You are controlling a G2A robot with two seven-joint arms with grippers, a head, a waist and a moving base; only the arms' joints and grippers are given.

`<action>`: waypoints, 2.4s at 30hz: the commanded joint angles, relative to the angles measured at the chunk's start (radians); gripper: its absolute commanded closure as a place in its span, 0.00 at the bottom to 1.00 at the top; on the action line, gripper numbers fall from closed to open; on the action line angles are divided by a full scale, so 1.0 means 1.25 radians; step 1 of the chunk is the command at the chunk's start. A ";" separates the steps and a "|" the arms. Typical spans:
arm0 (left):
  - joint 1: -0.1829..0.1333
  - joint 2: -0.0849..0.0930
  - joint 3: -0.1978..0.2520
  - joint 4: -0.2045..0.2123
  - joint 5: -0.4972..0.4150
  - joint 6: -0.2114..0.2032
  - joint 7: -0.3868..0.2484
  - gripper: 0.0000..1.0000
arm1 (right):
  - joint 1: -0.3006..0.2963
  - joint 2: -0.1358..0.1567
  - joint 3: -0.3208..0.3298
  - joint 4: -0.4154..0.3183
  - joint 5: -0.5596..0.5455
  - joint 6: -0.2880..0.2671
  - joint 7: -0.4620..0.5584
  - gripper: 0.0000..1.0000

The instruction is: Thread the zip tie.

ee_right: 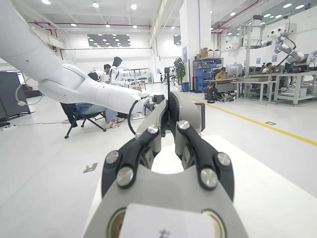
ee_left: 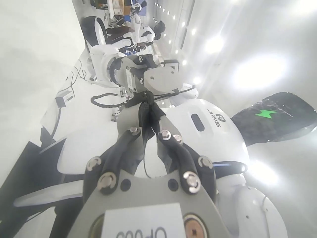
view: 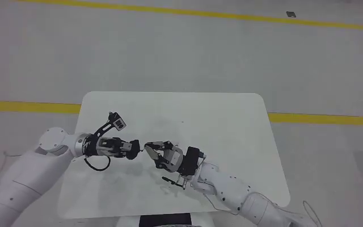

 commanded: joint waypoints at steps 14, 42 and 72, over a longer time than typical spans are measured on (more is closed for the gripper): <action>-0.026 0.029 0.057 -0.001 -0.043 -0.025 0.000 1.00 | 0.018 0.004 -0.030 0.006 0.017 0.000 -0.010 1.00; -0.064 0.053 0.112 0.021 -0.103 -0.069 0.000 1.00 | 0.014 -0.008 -0.025 0.023 0.013 0.000 0.015 1.00; -0.067 0.050 0.102 0.052 -0.137 -0.073 0.000 1.00 | -0.018 0.001 0.016 0.032 0.013 0.000 0.020 0.00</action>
